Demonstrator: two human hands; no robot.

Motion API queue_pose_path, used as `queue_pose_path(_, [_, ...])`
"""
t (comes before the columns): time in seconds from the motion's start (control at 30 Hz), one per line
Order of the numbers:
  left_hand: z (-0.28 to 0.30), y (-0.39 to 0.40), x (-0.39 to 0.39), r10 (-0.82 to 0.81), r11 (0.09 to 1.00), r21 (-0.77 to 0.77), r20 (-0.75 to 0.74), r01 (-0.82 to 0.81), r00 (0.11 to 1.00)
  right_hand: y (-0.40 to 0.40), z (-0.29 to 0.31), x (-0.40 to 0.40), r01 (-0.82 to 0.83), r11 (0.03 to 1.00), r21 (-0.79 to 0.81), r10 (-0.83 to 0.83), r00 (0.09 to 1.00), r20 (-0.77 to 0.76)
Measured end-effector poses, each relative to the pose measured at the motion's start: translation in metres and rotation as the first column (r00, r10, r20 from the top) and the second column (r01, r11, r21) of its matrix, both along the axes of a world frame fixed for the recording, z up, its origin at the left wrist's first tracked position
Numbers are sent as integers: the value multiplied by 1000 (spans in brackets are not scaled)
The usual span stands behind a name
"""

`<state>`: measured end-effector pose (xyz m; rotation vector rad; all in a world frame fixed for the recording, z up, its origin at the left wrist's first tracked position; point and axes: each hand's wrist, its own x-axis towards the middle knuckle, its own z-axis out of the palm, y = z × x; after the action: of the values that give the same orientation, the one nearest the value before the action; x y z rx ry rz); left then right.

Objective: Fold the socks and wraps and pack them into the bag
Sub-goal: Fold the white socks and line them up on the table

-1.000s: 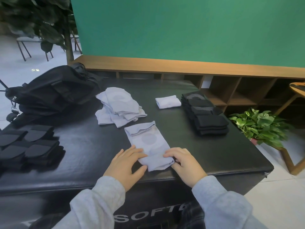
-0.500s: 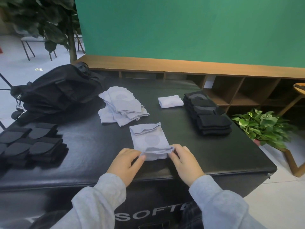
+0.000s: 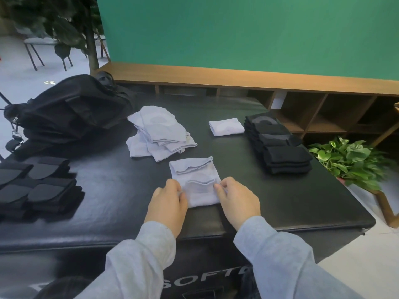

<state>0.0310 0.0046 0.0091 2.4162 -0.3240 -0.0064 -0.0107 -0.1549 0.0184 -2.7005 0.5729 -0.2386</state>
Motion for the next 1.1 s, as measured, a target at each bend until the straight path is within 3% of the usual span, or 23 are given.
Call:
queue_pose_path(0.13, [-6, 0, -1, -30, 998, 49, 130, 24, 991, 0, 2, 4, 39, 998, 49, -40, 999, 15])
queue_pose_path(0.23, [-15, 2, 1, -77, 994, 92, 221, 57, 972, 1, 5, 13, 37, 991, 132, -57, 987, 151])
queue_pose_path(0.37, [-16, 1, 0, -134, 976, 200, 211, 91, 968, 0, 11, 35, -90, 996, 5, 84, 947, 309])
queue_pose_path(0.53, [-17, -1, -2, -114, 983, 172, 279, 67, 953, -4, 16, 63, -277, 941, -193, 298, 951, 87])
queue_pose_path(0.67, [-20, -2, -1, -113, 974, 222, 315, 42, 942, -2, 14, 70, -276, 920, -277, 302, 952, 55])
queue_pose_path(0.9, [-21, -2, 0, -126, 965, 260, 333, 37, 934, -3, 8, 67, -308, 940, -149, 315, 949, 29])
queue_pose_path(1.1, [-23, -4, 1, -120, 959, 283, 345, 19, 931, -1, 8, 74, -293, 945, -147, 299, 954, 16])
